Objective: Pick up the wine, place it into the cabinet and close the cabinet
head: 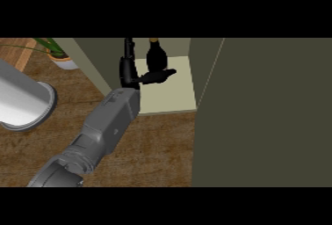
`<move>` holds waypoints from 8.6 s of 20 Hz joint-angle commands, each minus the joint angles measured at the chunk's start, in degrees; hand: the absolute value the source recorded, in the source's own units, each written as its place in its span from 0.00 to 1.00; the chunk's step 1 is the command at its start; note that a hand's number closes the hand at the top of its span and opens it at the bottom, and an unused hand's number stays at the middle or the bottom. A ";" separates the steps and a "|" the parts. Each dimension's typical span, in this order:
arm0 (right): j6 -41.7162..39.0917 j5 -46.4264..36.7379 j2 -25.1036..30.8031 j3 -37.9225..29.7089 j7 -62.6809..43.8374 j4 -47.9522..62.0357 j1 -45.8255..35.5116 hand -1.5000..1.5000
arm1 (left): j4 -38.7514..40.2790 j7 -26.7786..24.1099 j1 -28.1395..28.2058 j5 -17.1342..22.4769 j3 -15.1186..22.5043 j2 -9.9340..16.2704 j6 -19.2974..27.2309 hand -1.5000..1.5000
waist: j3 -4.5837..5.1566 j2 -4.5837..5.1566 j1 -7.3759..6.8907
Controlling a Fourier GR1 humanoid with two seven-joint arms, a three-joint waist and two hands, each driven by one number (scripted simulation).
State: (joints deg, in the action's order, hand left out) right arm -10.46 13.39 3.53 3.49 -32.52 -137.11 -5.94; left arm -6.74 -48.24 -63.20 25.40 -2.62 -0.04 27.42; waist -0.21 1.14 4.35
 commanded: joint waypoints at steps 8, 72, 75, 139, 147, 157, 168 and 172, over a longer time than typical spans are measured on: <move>-0.17 2.33 0.47 -1.40 -0.12 -2.43 1.75 0.00 | 0.90 -1.38 2.55 0.22 0.00 0.04 -5.59 0.00 | 0.27 -0.01 -0.33; -1.31 10.91 3.84 -6.40 -5.55 -6.20 3.44 0.00 | -98.13 13.52 64.15 3.87 52.51 16.03 20.70 0.00 | 0.20 -1.31 -4.29; -3.90 7.84 3.34 -1.14 -5.36 -6.38 6.53 1.00 | -102.98 13.60 67.52 2.67 53.97 19.87 20.39 0.00 | 0.19 -1.35 -4.31; 37.90 -6.14 -3.08 39.88 -8.09 18.26 -36.88 1.00 | -114.72 19.10 85.71 28.49 11.06 43.46 -15.27 0.00 | 0.37 -0.79 -7.01; 42.35 3.67 -3.46 31.98 -3.03 40.16 -59.30 1.00 | -113.02 22.75 82.20 29.16 10.06 42.47 -14.63 0.00 | 0.32 -0.84 -6.77; 28.74 -1.11 -3.22 20.61 7.55 62.95 -63.94 1.00 | -115.37 21.30 87.08 23.89 11.51 39.00 -15.14 0.00 | 0.24 -0.90 -6.08; 22.82 -0.80 -3.53 14.26 19.43 79.48 -66.42 1.00 | -111.29 25.39 81.41 23.54 7.55 38.63 -16.69 0.00 | 0.27 -0.72 -6.04; 20.75 -2.19 -0.22 14.12 23.92 82.32 -63.93 1.00 | -110.47 25.40 80.38 23.00 9.27 36.99 -16.00 0.00 | 0.29 -0.38 -6.18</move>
State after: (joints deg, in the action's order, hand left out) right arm 9.50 13.57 0.54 20.93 -12.62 -64.70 -70.02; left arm -117.77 -23.02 17.72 48.68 6.58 37.38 11.99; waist 0.35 -1.50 -1.74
